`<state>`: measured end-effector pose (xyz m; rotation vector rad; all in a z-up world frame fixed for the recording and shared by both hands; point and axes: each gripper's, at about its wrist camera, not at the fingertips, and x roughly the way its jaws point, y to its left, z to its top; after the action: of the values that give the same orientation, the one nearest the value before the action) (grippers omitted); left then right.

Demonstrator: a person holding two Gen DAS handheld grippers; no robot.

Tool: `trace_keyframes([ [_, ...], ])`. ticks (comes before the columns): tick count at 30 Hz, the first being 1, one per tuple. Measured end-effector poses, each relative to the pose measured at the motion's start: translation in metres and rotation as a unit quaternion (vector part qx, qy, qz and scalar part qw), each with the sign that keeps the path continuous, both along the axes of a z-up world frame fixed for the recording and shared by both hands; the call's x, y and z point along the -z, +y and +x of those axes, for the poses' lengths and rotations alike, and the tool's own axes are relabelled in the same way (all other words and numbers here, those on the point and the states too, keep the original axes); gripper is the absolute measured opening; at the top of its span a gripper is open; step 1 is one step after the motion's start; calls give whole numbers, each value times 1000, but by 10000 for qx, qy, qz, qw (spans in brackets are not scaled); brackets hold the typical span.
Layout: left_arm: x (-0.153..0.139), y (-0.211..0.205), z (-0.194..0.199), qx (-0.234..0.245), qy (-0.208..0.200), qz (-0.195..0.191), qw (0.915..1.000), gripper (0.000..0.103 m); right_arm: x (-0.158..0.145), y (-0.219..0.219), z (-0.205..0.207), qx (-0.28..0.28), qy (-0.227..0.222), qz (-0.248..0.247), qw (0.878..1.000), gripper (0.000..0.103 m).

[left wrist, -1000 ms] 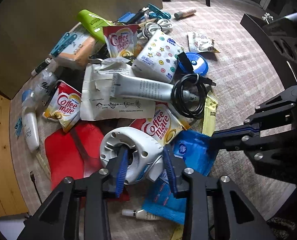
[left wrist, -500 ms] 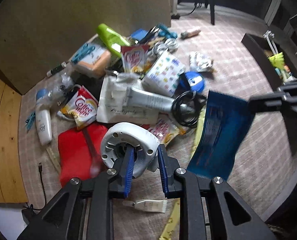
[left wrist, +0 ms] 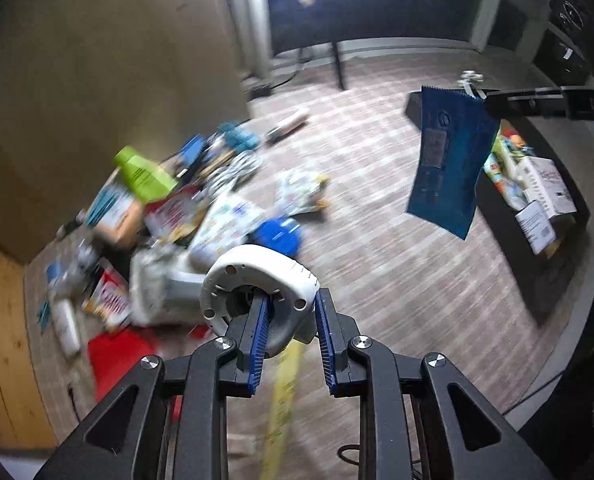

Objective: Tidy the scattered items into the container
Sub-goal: 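Carry the white device and blue packet into the tray and release both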

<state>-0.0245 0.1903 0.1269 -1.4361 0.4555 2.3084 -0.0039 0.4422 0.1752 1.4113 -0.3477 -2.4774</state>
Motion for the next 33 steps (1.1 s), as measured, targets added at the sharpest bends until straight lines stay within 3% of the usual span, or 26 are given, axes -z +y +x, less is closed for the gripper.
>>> trace_keyframes([
  [8,-25,111,-8,879,293,256,9954,22,-30,105,28,1116,271,191,9932,1],
  [21,-36,274,2,2000,213,746,9767,25,-49,233,61,2635,365,832,9604,1],
  [22,-36,281,1,1988,257,756,9768,26,-48,238,61,2678,344,905,9586,2],
  [23,-36,289,-1,1979,257,747,9770,38,-46,243,60,2678,317,946,9583,4],
  [24,-36,293,-3,1980,209,771,9769,43,-44,247,59,2693,256,963,9579,7],
  [26,-37,297,-5,1961,187,802,9771,44,-39,254,59,2797,158,958,9552,21],
  [33,-39,278,-7,1755,403,626,9817,43,-34,260,60,2821,153,772,9562,23],
])
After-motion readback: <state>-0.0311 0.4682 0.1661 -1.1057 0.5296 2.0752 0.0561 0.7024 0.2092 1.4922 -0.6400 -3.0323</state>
